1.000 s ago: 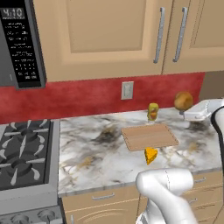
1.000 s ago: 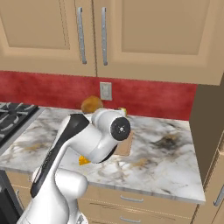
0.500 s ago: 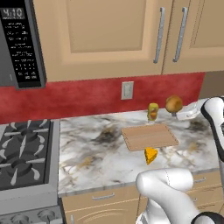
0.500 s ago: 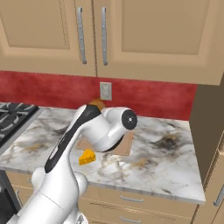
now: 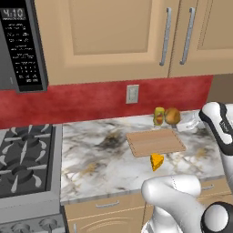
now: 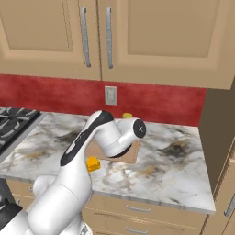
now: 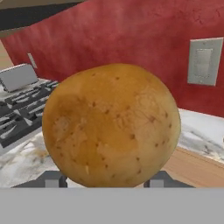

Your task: Retrieve the reheated potato from the microwave, then place the potato, cheese, and condiment on the cutting board.

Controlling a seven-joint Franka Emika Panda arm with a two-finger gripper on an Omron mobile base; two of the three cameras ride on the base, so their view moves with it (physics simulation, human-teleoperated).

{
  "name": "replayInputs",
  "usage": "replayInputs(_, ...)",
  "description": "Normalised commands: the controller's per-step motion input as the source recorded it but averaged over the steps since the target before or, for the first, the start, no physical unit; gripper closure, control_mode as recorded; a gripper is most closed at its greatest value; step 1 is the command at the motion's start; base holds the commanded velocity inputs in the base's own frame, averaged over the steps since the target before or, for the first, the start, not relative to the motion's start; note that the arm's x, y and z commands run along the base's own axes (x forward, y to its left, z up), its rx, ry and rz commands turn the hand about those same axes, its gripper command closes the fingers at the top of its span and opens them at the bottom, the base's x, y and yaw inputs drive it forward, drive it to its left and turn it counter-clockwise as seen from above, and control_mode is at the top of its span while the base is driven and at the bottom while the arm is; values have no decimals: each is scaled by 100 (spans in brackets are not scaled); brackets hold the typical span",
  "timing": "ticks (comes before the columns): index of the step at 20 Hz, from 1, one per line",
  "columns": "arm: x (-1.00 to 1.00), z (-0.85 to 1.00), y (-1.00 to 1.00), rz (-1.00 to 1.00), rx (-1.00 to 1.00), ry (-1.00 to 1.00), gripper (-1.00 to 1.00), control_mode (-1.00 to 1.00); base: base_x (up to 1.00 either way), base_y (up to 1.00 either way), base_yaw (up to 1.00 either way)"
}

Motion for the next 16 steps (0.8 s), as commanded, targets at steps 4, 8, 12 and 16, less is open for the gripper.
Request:
replayInputs(4, 39, -46, 0, 6, 0, 0, 100, -100, 0, 0, 0)
replayInputs(8, 25, -44, 0, 4, 0, 0, 100, -100, 0, 0, 0)
replayInputs(12, 18, -44, 0, 2, 0, 0, 100, -100, 0, 0, 0)
replayInputs(16, 26, -46, 0, 3, 0, 1, 100, -100, 0, 0, 0)
